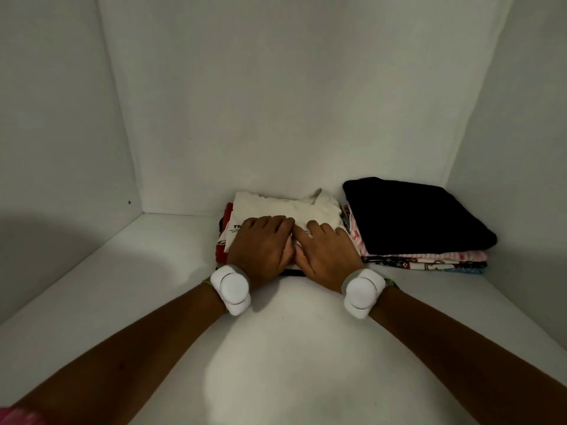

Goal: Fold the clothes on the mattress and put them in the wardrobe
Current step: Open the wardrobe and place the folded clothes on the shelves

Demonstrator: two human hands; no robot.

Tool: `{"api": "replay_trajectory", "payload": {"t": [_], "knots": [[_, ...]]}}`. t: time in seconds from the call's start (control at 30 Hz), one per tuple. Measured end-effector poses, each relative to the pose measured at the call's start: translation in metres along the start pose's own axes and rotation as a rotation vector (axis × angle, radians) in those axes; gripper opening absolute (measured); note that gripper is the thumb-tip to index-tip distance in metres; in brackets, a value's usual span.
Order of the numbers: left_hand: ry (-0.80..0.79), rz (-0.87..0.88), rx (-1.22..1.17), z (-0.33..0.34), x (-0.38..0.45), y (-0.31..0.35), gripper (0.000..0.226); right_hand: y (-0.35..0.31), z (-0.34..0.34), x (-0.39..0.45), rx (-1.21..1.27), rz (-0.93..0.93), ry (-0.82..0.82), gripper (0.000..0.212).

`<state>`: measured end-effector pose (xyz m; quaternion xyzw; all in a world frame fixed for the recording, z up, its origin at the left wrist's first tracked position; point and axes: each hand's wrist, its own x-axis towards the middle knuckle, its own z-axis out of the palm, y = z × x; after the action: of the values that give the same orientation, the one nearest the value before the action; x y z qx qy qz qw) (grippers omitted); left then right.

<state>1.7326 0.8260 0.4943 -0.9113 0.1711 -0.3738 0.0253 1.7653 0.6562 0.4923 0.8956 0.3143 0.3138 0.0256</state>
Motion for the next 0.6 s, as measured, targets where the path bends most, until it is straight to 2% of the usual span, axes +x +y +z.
{"api": "replay_trajectory", "payload": {"t": [0.17,0.33,0.43,0.5,0.6], "knots": [[0.073,-0.031,0.08,0.013,0.006,0.0,0.04,0.001,0.008,0.01,-0.028,0.01,0.056,0.049],[0.07,-0.093,0.076,0.009,0.006,0.005,0.04,-0.005,0.001,0.007,0.0,0.081,0.054,0.047],[-0.023,-0.206,0.036,-0.001,0.002,0.015,0.046,-0.01,-0.007,-0.003,0.023,0.141,0.004,0.048],[-0.157,-0.255,0.051,-0.015,-0.013,0.027,0.053,-0.015,-0.018,-0.018,0.019,0.115,-0.071,0.051],[-0.38,-0.195,0.088,-0.043,-0.046,0.04,0.067,-0.018,-0.046,-0.061,-0.003,0.057,-0.184,0.066]]}}
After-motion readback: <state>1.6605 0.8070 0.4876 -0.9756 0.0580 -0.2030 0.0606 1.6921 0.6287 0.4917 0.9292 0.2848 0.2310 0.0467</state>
